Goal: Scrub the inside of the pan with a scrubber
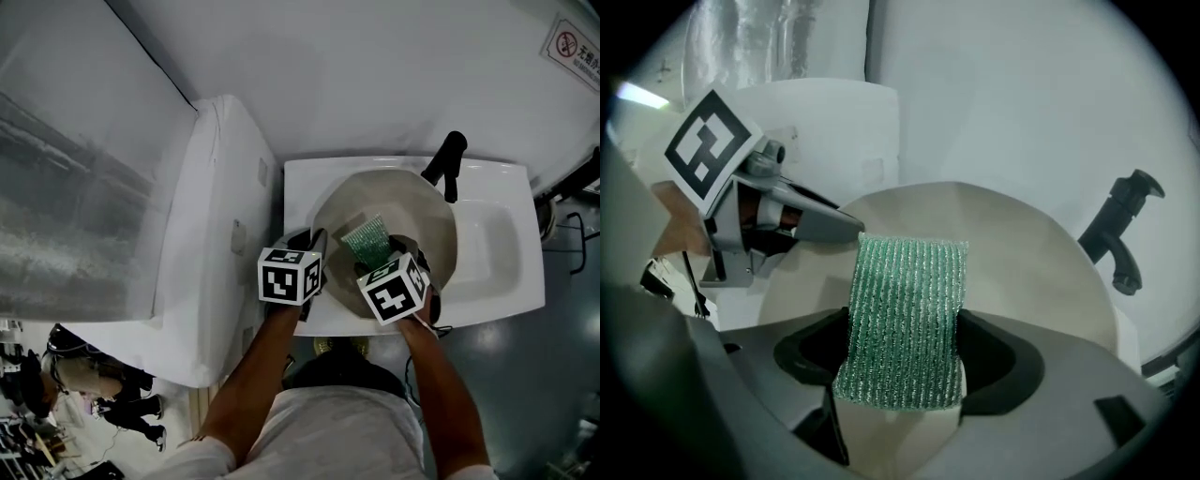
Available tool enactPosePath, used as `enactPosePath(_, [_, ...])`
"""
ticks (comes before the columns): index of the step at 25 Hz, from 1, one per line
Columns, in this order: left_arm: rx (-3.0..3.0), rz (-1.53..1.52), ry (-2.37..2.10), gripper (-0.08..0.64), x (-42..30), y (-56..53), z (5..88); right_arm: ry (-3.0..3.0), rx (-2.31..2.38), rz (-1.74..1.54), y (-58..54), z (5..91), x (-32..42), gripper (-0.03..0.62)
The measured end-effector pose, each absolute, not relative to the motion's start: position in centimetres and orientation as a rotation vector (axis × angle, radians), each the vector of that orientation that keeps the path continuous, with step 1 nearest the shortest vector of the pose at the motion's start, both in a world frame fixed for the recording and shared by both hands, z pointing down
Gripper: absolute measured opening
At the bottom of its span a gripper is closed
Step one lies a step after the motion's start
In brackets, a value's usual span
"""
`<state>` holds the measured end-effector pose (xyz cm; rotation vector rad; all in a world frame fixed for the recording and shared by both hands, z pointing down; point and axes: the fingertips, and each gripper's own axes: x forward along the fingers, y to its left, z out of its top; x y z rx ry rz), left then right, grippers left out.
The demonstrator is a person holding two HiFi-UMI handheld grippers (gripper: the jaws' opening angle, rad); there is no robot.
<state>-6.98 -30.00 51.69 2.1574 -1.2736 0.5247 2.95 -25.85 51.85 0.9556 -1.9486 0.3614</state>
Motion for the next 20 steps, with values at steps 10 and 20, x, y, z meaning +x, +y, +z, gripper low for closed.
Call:
enactPosePath(10, [2.161, 0.539, -1.277, 0.051, -6.8, -30.0, 51.7, -1.873, 0.899, 0.348, -25.5, 54.5, 3.1, 0.353])
enactPosePath(20, [2.163, 0.544, -1.28, 0.051, -6.8, -30.0, 51.7, -1.768, 0.961, 0.286, -26.4, 53.9, 8.4, 0.353])
